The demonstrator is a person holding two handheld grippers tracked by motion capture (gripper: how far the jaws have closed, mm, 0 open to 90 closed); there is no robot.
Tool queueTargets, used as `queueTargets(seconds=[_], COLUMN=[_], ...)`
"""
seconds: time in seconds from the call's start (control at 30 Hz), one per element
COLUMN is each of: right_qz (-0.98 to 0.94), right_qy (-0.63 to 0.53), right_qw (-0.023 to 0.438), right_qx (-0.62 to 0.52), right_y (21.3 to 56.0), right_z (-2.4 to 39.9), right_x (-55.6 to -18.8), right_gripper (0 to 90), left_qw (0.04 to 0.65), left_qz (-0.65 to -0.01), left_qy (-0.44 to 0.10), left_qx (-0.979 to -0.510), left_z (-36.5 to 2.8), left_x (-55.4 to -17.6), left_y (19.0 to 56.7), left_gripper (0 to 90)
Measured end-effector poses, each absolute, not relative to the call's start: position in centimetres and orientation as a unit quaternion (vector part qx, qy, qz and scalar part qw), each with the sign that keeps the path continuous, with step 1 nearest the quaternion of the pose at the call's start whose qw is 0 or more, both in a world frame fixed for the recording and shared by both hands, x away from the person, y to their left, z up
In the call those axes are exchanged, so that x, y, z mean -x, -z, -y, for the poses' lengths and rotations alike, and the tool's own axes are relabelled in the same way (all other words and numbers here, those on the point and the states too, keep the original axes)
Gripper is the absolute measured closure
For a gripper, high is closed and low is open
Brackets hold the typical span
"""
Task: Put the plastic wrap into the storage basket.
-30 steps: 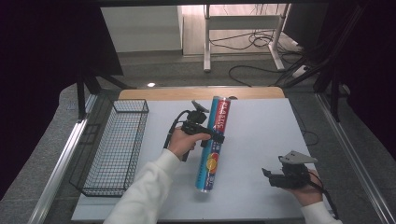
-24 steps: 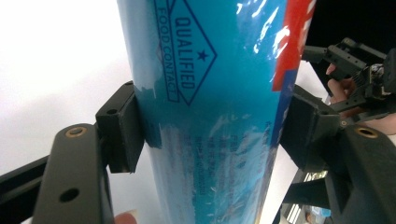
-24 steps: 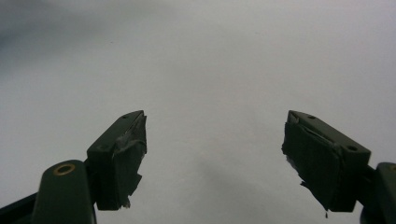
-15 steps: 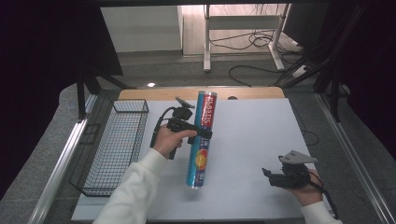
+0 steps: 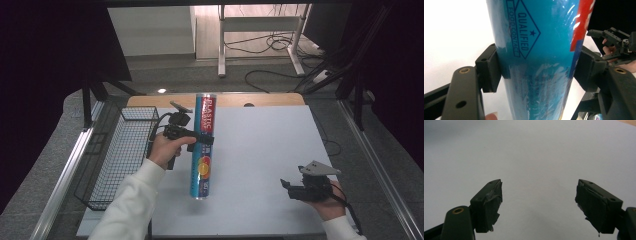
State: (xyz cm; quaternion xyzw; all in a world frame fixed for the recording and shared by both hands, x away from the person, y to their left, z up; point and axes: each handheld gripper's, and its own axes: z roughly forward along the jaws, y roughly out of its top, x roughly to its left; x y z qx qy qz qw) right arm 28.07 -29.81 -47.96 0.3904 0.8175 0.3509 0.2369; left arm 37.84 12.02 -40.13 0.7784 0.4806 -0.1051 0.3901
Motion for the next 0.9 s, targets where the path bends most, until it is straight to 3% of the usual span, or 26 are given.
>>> queueTargets(seconds=[0.9], right_qz=[-0.820], right_qy=[-0.346], right_qw=[0.238], right_qx=[-0.388], right_y=[48.0], right_z=[29.6], right_x=[-28.2], right_gripper=[21.3], left_qw=[0.409], left_qz=[-0.494], left_qy=[0.083], left_qx=[-0.763], left_z=[-17.1], left_x=[-35.9], left_y=[38.3], left_gripper=[32.0])
